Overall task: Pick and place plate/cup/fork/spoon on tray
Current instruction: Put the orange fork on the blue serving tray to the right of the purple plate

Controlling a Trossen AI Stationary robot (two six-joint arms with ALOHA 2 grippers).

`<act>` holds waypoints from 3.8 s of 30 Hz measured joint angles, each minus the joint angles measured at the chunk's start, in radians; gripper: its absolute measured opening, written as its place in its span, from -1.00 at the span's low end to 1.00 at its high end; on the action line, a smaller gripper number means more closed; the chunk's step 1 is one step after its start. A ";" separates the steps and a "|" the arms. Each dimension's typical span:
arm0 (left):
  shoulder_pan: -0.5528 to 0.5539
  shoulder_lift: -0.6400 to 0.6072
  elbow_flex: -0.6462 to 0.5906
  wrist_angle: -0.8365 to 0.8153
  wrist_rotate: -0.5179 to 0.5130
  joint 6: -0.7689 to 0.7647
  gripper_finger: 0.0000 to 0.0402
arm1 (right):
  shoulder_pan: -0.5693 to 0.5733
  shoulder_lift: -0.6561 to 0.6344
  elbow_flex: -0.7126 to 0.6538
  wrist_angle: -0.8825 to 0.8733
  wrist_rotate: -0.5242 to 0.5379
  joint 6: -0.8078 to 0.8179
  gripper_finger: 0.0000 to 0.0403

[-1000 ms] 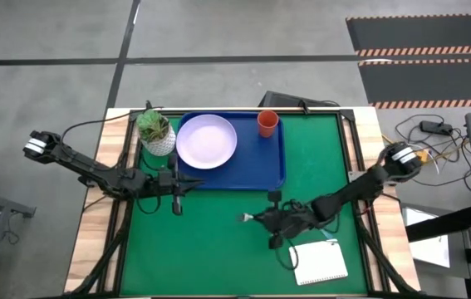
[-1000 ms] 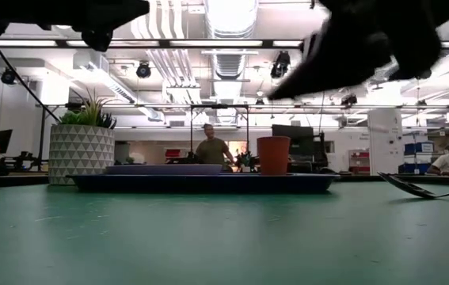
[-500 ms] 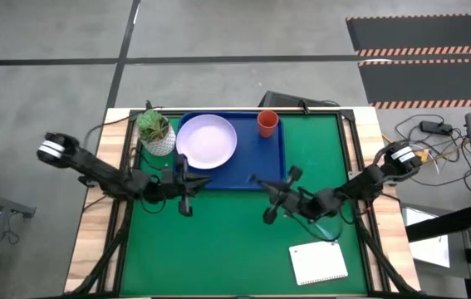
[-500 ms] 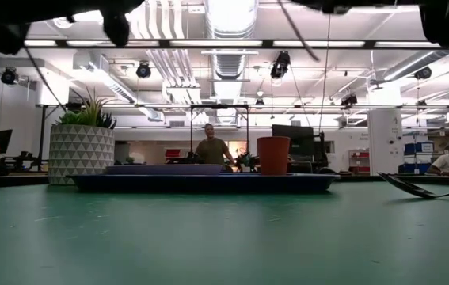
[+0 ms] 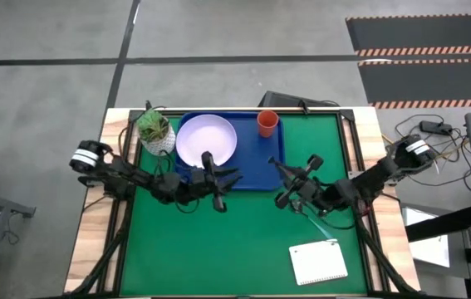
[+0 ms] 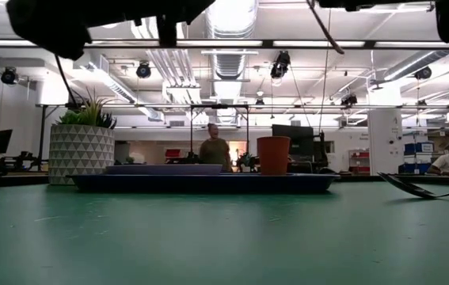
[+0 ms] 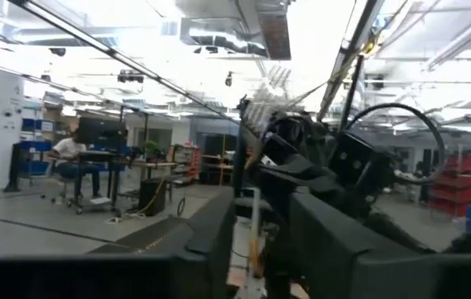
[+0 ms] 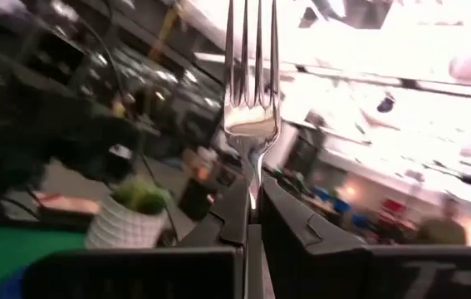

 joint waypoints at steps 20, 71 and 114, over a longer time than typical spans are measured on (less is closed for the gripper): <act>0.117 0.270 0.381 -0.051 0.093 0.051 -0.13 | -0.127 -0.023 -0.058 -0.004 -0.271 0.183 -0.94; 0.200 -0.116 0.302 -0.857 0.293 -0.250 -1.00 | -0.185 -0.463 0.170 -1.375 -0.679 0.879 0.00; 0.227 -0.101 0.307 -0.779 0.415 -0.398 -1.00 | -0.386 -0.214 0.106 -0.920 -0.905 1.000 -0.96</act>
